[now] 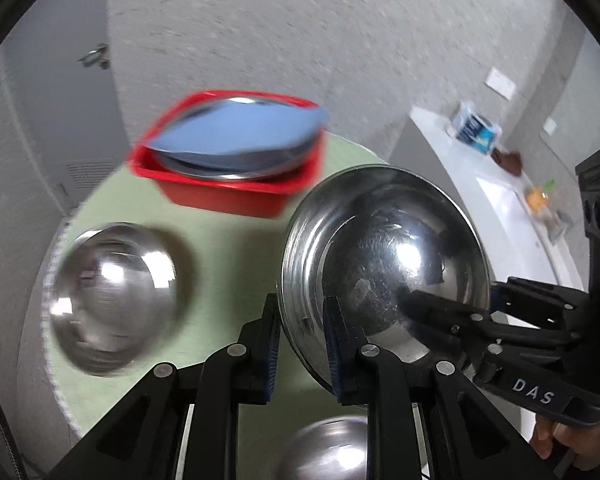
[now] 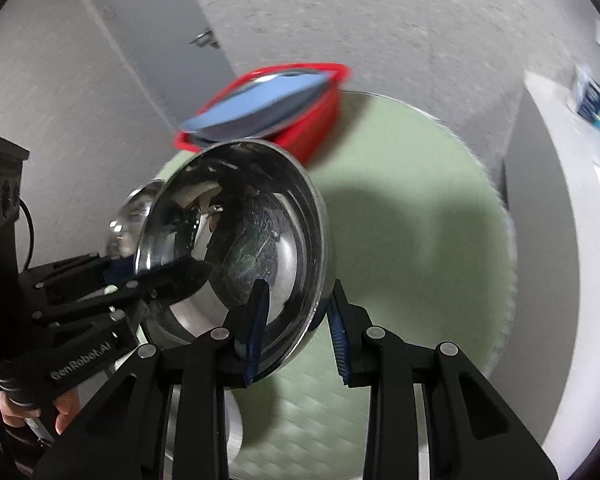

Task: Organize plates and bowls
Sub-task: 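Lower the steel bowl into another steel bowl and open both grippers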

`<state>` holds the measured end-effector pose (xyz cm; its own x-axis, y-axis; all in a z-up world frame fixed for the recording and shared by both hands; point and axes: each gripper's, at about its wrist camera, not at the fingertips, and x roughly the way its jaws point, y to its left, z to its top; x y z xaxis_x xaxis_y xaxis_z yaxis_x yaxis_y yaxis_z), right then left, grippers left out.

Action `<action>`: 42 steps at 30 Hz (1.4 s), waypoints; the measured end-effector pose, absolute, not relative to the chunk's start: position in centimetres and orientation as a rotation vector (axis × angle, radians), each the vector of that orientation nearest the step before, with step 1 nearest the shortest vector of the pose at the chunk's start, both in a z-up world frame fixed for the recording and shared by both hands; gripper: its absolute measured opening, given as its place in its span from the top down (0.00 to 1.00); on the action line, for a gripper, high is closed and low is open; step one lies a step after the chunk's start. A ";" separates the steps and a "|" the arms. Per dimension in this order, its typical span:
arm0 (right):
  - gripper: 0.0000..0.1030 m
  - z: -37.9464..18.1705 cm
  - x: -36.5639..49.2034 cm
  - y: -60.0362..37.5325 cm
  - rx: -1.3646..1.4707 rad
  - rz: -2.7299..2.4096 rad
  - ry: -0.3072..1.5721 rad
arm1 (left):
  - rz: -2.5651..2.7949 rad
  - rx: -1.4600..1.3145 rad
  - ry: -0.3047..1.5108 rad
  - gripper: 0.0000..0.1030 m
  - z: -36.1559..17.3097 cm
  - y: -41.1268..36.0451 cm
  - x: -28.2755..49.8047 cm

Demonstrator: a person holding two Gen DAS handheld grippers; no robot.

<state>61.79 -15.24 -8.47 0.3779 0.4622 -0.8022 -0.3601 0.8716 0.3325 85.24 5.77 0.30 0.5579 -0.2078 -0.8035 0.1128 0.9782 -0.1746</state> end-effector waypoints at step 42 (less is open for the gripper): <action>0.68 -11.2 63.4 7.1 -0.208 0.379 1.094 | -0.123 -0.195 1.061 0.75 -4.5 23.8 86.6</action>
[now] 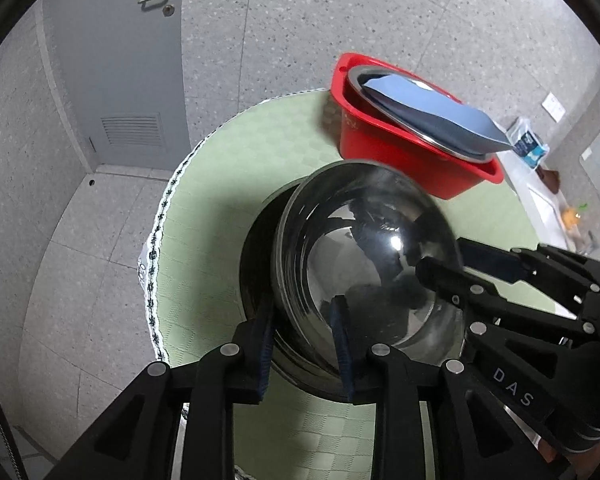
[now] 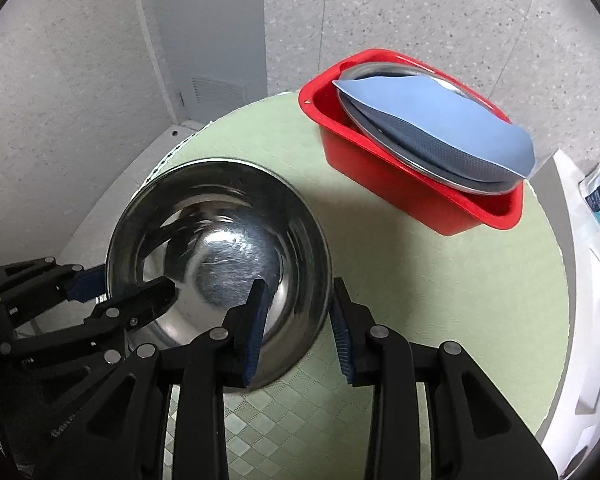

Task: Organize plates and bowls
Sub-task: 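Lower the steel bowl into another steel bowl and open both grippers, then grasp another steel bowl rim with both grippers and lift it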

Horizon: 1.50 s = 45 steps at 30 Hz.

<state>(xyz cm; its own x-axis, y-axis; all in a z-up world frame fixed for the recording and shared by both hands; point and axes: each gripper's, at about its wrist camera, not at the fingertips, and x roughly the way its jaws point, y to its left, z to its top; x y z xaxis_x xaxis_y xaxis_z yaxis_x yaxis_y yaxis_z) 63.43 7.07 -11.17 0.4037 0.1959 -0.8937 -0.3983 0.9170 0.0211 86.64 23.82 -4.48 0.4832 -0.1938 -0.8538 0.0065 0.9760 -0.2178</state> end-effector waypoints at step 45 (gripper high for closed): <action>0.55 -8.8 60.8 -2.1 0.088 0.558 1.049 | 0.009 -0.212 0.924 0.19 0.0 17.7 81.4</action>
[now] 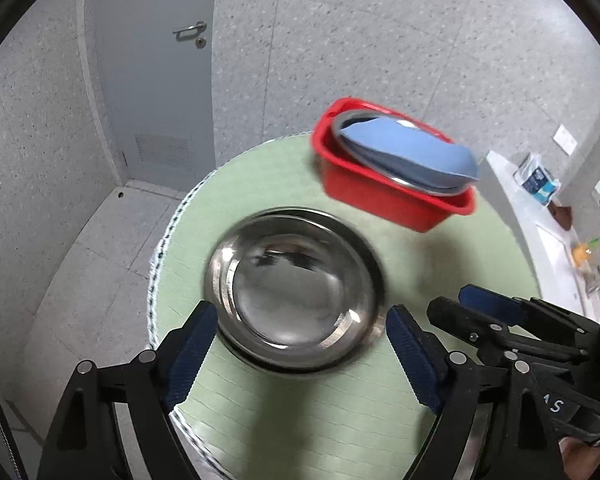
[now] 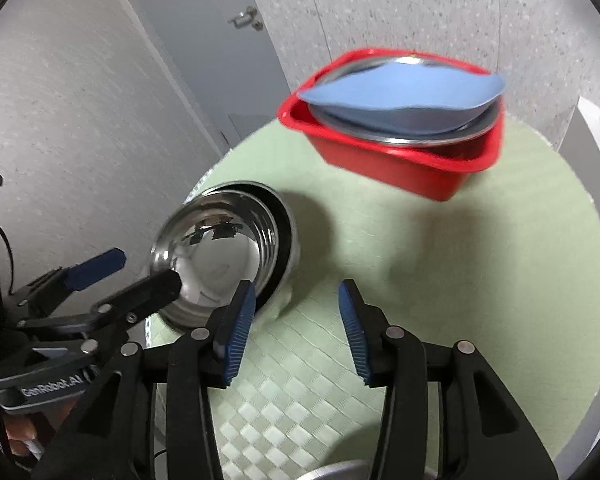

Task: Organize plates and bowls
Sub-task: 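Grasp another steel bowl rim with both grippers and lift it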

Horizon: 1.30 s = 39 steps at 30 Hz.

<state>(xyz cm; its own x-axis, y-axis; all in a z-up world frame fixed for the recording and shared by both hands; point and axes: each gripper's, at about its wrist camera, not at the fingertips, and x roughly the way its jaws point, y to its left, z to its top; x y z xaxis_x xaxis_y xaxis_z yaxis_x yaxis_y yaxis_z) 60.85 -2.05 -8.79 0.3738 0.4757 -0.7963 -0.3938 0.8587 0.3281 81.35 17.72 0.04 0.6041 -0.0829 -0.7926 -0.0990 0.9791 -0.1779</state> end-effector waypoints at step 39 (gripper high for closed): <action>0.86 -16.6 55.2 -11.9 0.091 0.725 1.286 | -0.109 -0.249 1.111 0.84 -7.7 6.1 76.5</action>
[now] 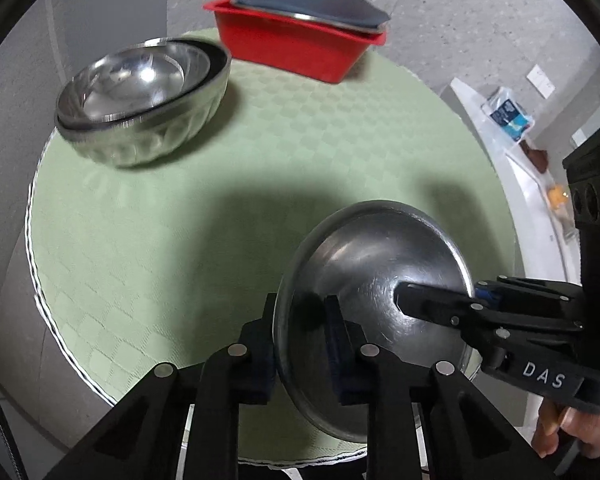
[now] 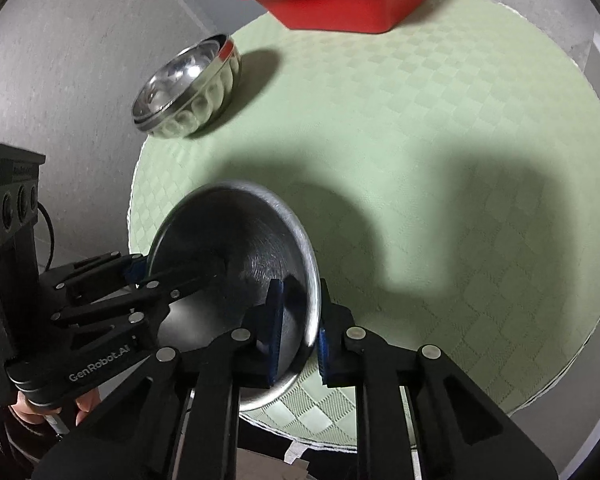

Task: Organize plates and bowls
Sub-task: 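Grasp another steel bowl rim with both grippers and lift it, then lower the steel bowl onto the stacked bowls and open both grippers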

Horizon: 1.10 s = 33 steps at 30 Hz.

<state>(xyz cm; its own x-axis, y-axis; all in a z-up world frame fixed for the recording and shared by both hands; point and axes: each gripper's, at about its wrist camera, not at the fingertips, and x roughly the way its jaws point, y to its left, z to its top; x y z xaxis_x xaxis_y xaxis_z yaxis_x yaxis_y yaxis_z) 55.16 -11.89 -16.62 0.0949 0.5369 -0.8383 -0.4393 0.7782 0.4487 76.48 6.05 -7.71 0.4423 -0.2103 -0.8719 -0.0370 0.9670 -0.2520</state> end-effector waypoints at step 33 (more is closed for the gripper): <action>0.85 -10.7 64.6 5.6 0.068 0.621 1.149 | -0.112 -0.197 1.011 0.84 -2.8 24.1 85.7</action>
<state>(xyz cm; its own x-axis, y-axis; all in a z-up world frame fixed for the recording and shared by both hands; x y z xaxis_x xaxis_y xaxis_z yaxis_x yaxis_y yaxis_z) 64.60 5.57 -10.71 0.2620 0.4924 -0.8300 -0.4243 0.8312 0.3592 85.70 24.05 -2.81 0.5273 -0.1840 -0.8295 0.0022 0.9766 -0.2152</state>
